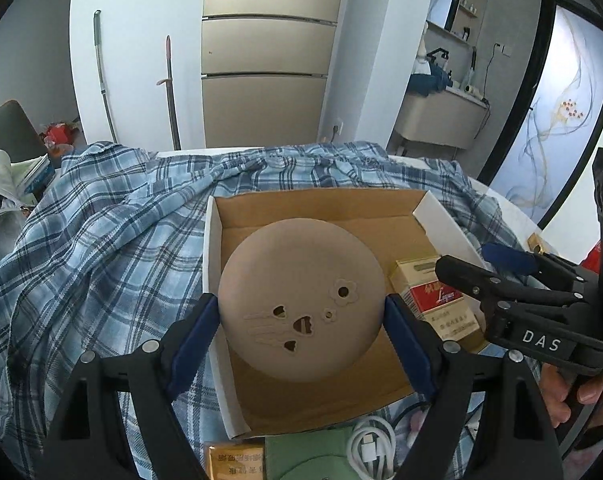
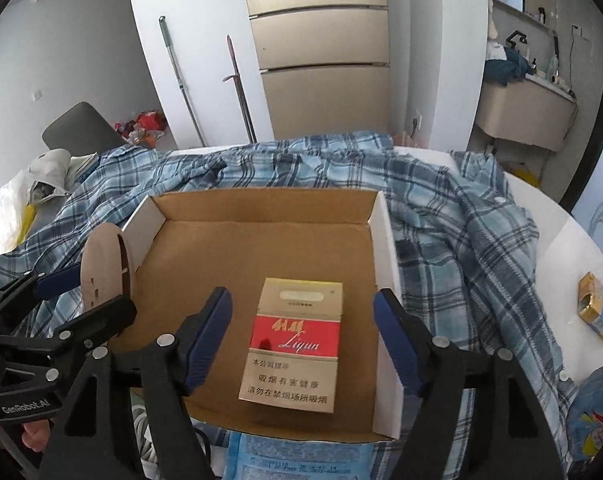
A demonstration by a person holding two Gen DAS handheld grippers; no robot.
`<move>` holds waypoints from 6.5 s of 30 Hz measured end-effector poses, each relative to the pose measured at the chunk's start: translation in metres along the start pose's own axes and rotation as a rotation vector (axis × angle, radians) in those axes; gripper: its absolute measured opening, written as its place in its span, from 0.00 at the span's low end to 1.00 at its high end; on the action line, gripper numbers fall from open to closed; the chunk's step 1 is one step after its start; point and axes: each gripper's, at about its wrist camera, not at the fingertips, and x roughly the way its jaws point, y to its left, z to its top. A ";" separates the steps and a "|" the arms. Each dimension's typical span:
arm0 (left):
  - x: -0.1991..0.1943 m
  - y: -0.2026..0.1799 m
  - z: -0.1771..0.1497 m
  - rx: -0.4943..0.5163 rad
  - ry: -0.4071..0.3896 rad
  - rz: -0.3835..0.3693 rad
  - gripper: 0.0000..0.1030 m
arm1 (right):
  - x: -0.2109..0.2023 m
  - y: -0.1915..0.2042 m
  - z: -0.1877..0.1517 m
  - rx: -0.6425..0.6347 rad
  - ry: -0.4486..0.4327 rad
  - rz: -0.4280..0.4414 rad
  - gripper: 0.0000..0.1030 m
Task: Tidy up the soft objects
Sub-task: 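Carry the pack and pad over the open box with both grippers, then release the pack and pad into the box and lift both grippers, then grasp the black Face tissue pack with the right gripper while the left grasps the white cable, then lift the tissue pack and cable toward the box with both grippers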
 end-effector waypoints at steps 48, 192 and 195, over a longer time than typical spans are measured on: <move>-0.194 -0.029 -0.040 0.057 -0.470 0.115 1.00 | -0.148 0.001 -0.026 0.012 -0.255 -0.020 0.77; -0.206 -0.059 0.030 0.105 -0.460 -0.017 0.23 | -0.182 0.054 0.023 -0.208 -0.478 0.102 0.44; -0.191 -0.056 0.042 0.091 -0.460 0.001 0.23 | -0.178 0.050 0.034 -0.176 -0.501 0.084 0.44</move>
